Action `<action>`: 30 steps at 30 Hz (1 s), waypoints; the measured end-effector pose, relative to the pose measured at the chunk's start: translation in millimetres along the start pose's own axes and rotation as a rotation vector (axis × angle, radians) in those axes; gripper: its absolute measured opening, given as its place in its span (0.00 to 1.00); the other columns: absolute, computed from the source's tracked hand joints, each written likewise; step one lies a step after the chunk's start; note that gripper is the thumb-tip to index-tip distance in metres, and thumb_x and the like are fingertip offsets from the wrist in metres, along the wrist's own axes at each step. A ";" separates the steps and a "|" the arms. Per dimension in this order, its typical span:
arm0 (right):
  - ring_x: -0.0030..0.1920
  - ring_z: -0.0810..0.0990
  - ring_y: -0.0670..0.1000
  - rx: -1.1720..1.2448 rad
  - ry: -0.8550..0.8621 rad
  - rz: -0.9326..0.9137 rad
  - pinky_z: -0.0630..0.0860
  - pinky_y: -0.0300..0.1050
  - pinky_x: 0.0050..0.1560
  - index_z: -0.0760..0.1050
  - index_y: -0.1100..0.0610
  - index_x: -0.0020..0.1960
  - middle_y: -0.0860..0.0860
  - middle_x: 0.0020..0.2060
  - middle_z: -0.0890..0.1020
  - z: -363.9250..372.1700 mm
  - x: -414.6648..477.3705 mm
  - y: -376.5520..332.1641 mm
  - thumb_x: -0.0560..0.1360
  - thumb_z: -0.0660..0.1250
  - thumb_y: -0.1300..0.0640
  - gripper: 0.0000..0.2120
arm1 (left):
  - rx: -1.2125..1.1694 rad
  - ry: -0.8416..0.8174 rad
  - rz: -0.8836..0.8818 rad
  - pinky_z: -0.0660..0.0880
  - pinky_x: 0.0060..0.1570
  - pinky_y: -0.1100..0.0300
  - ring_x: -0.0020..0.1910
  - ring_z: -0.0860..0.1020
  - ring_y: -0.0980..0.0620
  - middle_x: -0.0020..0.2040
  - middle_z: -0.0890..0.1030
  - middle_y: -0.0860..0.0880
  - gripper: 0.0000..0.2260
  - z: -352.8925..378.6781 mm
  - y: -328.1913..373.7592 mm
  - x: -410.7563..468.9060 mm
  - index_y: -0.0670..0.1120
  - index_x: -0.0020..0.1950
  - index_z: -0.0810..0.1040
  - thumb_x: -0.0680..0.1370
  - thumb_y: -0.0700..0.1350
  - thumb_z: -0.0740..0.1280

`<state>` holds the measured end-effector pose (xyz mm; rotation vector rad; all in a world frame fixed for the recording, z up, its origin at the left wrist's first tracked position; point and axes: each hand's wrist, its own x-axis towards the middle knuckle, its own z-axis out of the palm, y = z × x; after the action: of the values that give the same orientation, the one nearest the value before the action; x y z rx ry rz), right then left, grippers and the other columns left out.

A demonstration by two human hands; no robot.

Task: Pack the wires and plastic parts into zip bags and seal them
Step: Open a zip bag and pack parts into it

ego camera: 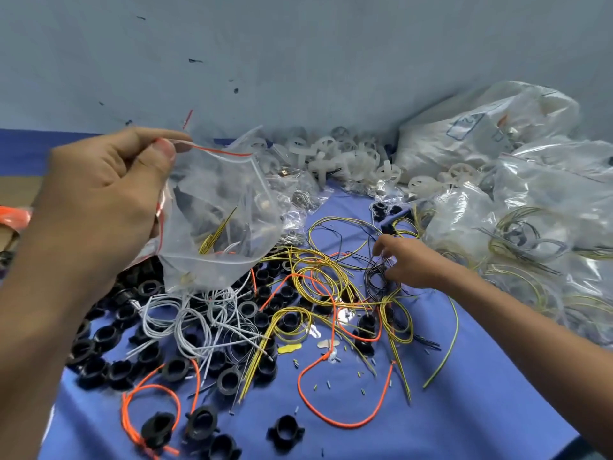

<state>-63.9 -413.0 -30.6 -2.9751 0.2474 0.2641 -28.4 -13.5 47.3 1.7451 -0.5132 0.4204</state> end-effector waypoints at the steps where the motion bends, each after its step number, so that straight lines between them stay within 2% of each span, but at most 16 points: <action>1: 0.51 0.77 0.55 0.047 0.018 0.026 0.74 0.46 0.49 0.72 0.52 0.62 0.53 0.54 0.79 -3.4 -0.9 3.1 0.72 0.68 0.63 0.19 | 0.009 -0.008 -0.004 0.63 0.23 0.68 0.24 0.63 0.43 0.31 0.68 0.31 0.14 -0.7 0.4 -0.3 0.60 0.57 0.83 0.79 0.62 0.61; 3: 0.48 0.79 0.54 0.108 0.074 0.060 0.72 0.42 0.46 0.76 0.51 0.58 0.53 0.49 0.83 -12.2 -2.9 11.0 0.72 0.67 0.64 0.17 | 0.025 -0.008 -0.007 0.64 0.26 0.63 0.25 0.63 0.38 0.32 0.70 0.30 0.14 -1.6 0.9 -0.7 0.60 0.57 0.82 0.79 0.62 0.61; 5: 0.43 0.80 0.54 0.250 0.153 0.088 0.72 0.41 0.43 0.80 0.52 0.51 0.54 0.43 0.84 -25.0 -7.9 18.5 0.71 0.65 0.68 0.14 | 0.030 0.016 0.005 0.63 0.26 0.61 0.25 0.64 0.43 0.31 0.70 0.33 0.14 -0.9 1.5 -1.0 0.60 0.57 0.83 0.79 0.62 0.61; 7: 0.40 0.79 0.55 0.510 0.223 0.098 0.74 0.44 0.46 0.82 0.57 0.50 0.59 0.42 0.83 -42.3 -16.5 21.8 0.72 0.63 0.72 0.15 | 0.014 0.039 0.029 0.60 0.23 0.68 0.23 0.65 0.54 0.25 0.71 0.48 0.13 2.4 3.2 -2.1 0.59 0.56 0.83 0.80 0.59 0.62; 8: 0.41 0.79 0.56 0.651 0.261 0.082 0.76 0.49 0.47 0.82 0.60 0.50 0.63 0.44 0.82 -52.1 -22.2 21.6 0.73 0.62 0.74 0.15 | -0.002 0.043 0.035 0.61 0.22 0.71 0.21 0.65 0.58 0.24 0.70 0.54 0.12 4.1 4.0 -3.0 0.58 0.56 0.83 0.80 0.58 0.62; 9: 0.42 0.79 0.57 0.785 0.300 0.049 0.78 0.50 0.49 0.81 0.61 0.51 0.64 0.44 0.82 -62.4 -29.6 19.0 0.74 0.61 0.76 0.16 | -0.009 0.045 0.038 0.62 0.21 0.72 0.20 0.66 0.59 0.23 0.71 0.56 0.11 6.0 5.0 -4.2 0.57 0.56 0.83 0.81 0.56 0.62; 12: 0.41 0.80 0.53 1.090 0.377 -0.118 0.82 0.41 0.48 0.80 0.62 0.53 0.58 0.43 0.83 -90.8 -54.7 -0.6 0.75 0.60 0.76 0.16 | -0.007 0.039 0.041 0.63 0.21 0.73 0.19 0.67 0.59 0.23 0.73 0.56 0.10 9.7 8.5 -6.4 0.60 0.54 0.83 0.81 0.55 0.63; 14: 0.39 0.82 0.51 1.202 0.398 -0.224 0.82 0.40 0.46 0.80 0.59 0.52 0.54 0.42 0.84 -105.1 -72.0 -19.1 0.76 0.60 0.75 0.16 | -0.026 0.032 0.033 0.62 0.21 0.73 0.18 0.67 0.58 0.23 0.73 0.55 0.09 10.7 10.1 -7.3 0.59 0.54 0.83 0.81 0.54 0.63; 21: 0.38 0.83 0.49 1.353 0.455 -0.523 0.81 0.39 0.44 0.82 0.51 0.48 0.53 0.43 0.85 -136.8 -113.5 -86.2 0.74 0.63 0.69 0.16 | 0.021 0.047 0.003 0.60 0.20 0.72 0.18 0.64 0.60 0.20 0.66 0.55 0.09 14.6 21.9 -13.1 0.56 0.51 0.83 0.83 0.46 0.63; 23: 0.37 0.82 0.48 1.402 0.398 -0.608 0.80 0.38 0.42 0.82 0.50 0.48 0.52 0.43 0.85 -143.8 -119.6 -105.2 0.71 0.64 0.64 0.13 | 0.018 0.030 -0.016 0.58 0.20 0.70 0.18 0.62 0.59 0.20 0.65 0.55 0.09 16.5 22.8 -13.9 0.55 0.53 0.83 0.84 0.46 0.63; 26: 0.37 0.81 0.48 1.497 0.167 -0.706 0.80 0.40 0.40 0.83 0.51 0.49 0.52 0.43 0.84 -146.3 -121.8 -135.8 0.70 0.66 0.61 0.12 | -0.009 -0.002 -0.027 0.58 0.20 0.70 0.17 0.62 0.59 0.19 0.65 0.55 0.09 21.1 22.6 -14.8 0.54 0.53 0.83 0.84 0.45 0.62; 29: 0.37 0.82 0.51 1.542 -0.143 -0.672 0.80 0.41 0.39 0.83 0.55 0.49 0.55 0.41 0.83 -128.3 -113.8 -173.3 0.71 0.64 0.65 0.13 | -0.037 -0.018 -0.037 0.63 0.22 0.67 0.20 0.66 0.59 0.24 0.71 0.54 0.08 24.9 23.3 -13.6 0.56 0.52 0.82 0.83 0.45 0.65; 30: 0.36 0.83 0.52 1.530 -0.240 -0.626 0.81 0.42 0.38 0.83 0.57 0.50 0.56 0.41 0.82 -118.2 -109.6 -185.6 0.73 0.63 0.68 0.13 | -0.049 -0.031 -0.030 0.68 0.25 0.66 0.22 0.70 0.58 0.27 0.74 0.54 0.06 26.4 24.5 -12.9 0.55 0.51 0.82 0.82 0.47 0.65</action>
<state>-118.5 -234.0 128.7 -1.3716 -0.3667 0.1934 -52.4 -42.5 54.4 1.7119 -0.5149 0.3574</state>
